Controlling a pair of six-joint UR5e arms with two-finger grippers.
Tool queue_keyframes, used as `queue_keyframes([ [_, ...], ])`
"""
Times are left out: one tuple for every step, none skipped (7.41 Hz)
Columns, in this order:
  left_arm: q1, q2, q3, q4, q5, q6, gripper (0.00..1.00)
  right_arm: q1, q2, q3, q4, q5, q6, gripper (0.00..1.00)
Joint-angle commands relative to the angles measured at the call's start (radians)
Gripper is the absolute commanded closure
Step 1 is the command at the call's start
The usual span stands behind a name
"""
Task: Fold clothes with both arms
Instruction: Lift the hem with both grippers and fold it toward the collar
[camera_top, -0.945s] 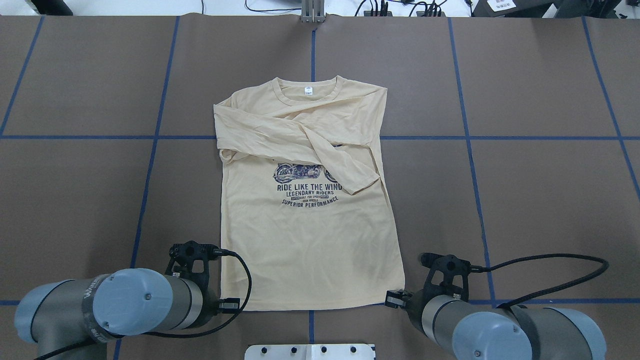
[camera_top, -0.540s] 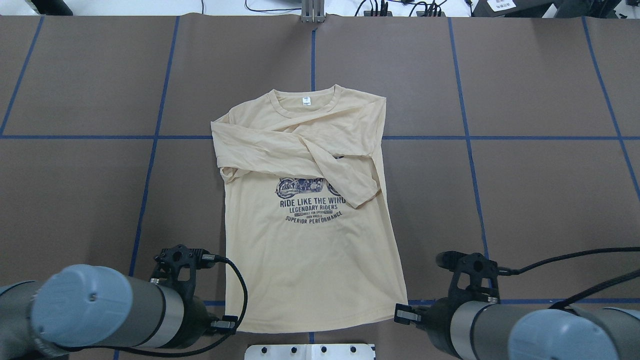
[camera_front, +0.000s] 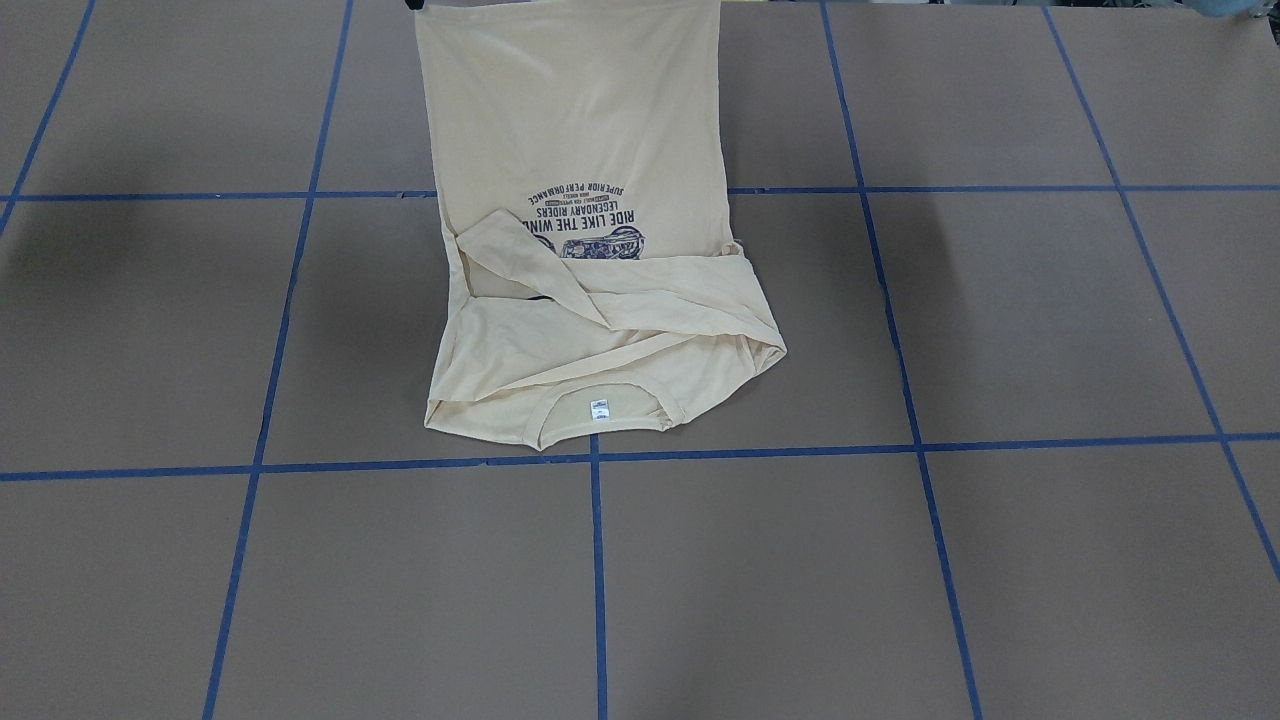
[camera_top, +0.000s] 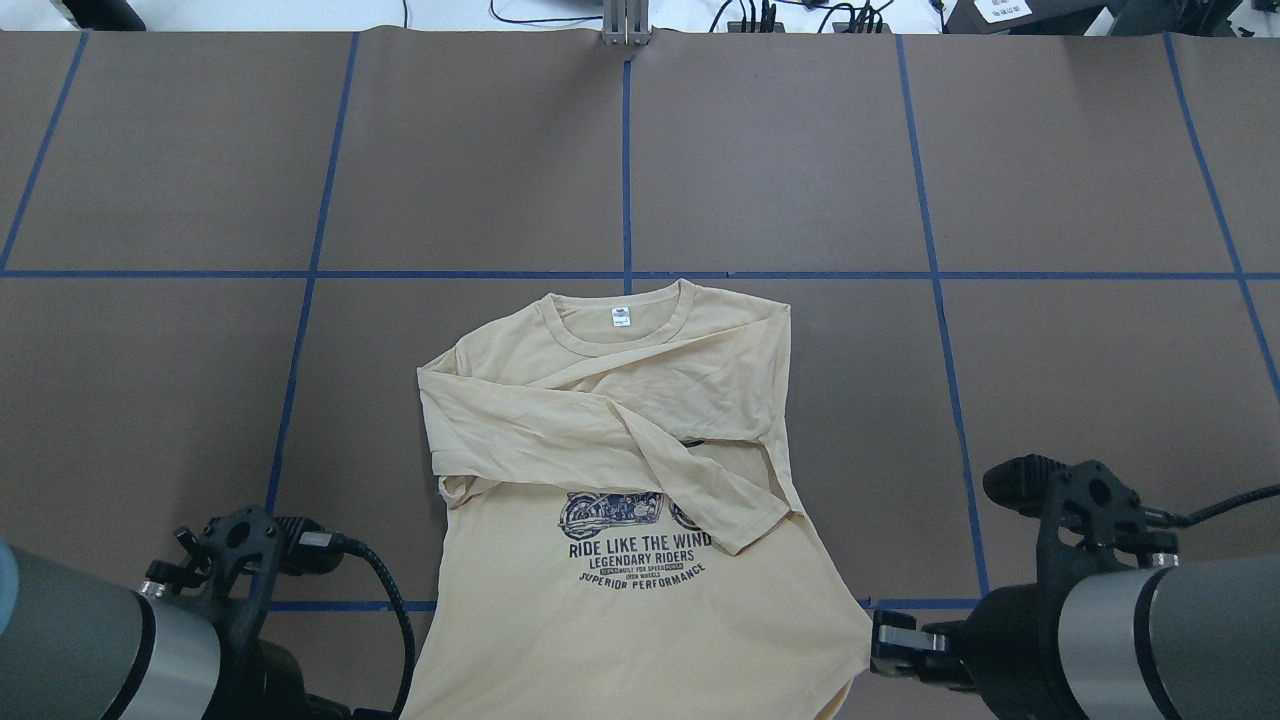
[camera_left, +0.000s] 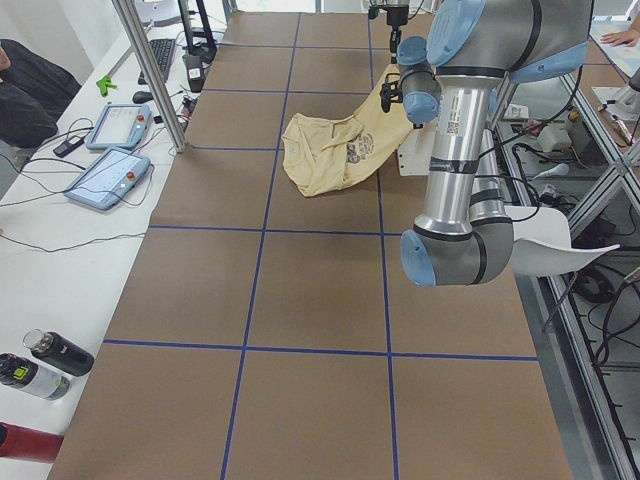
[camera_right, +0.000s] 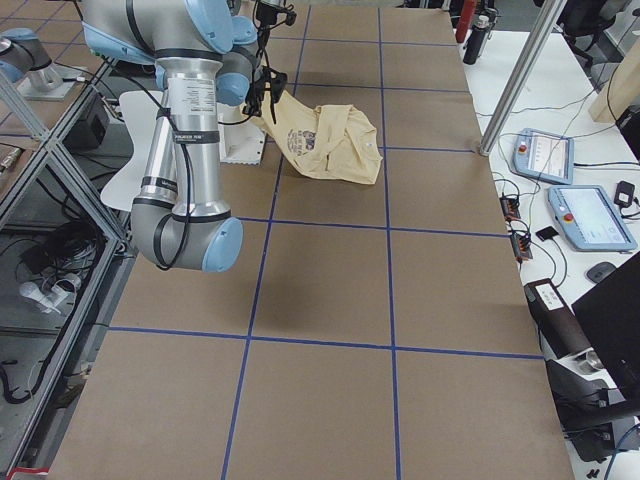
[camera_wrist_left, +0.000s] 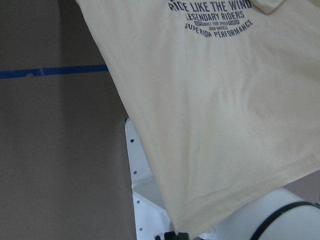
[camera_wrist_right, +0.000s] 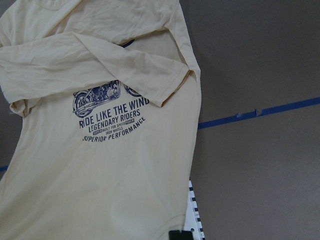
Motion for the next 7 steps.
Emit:
queue_keyframes([
  [-0.132,-0.115,0.221,0.012,0.070,0.076,1.00,0.144,0.198,-0.264,-0.003,0.001,-0.016,1.00],
  [-0.189,-0.143,0.303,0.011,0.128,0.104,1.00,0.194,0.234,-0.343,0.006,-0.023,-0.071,1.00],
  [-0.243,-0.143,0.328,0.011,0.167,0.122,1.00,0.274,0.239,-0.378,0.029,-0.055,-0.124,1.00],
  [-0.297,-0.146,0.324,0.011,0.170,0.122,1.00,0.343,0.246,-0.416,0.050,-0.052,-0.142,1.00],
  [-0.337,-0.158,0.325,0.012,0.172,0.122,1.00,0.383,0.272,-0.475,0.106,-0.052,-0.143,1.00],
  [-0.360,-0.160,0.336,0.011,0.173,0.122,1.00,0.402,0.303,-0.529,0.143,-0.052,-0.143,1.00],
  [-0.371,-0.171,0.365,0.009,0.186,0.122,1.00,0.417,0.329,-0.560,0.144,-0.052,-0.143,1.00],
])
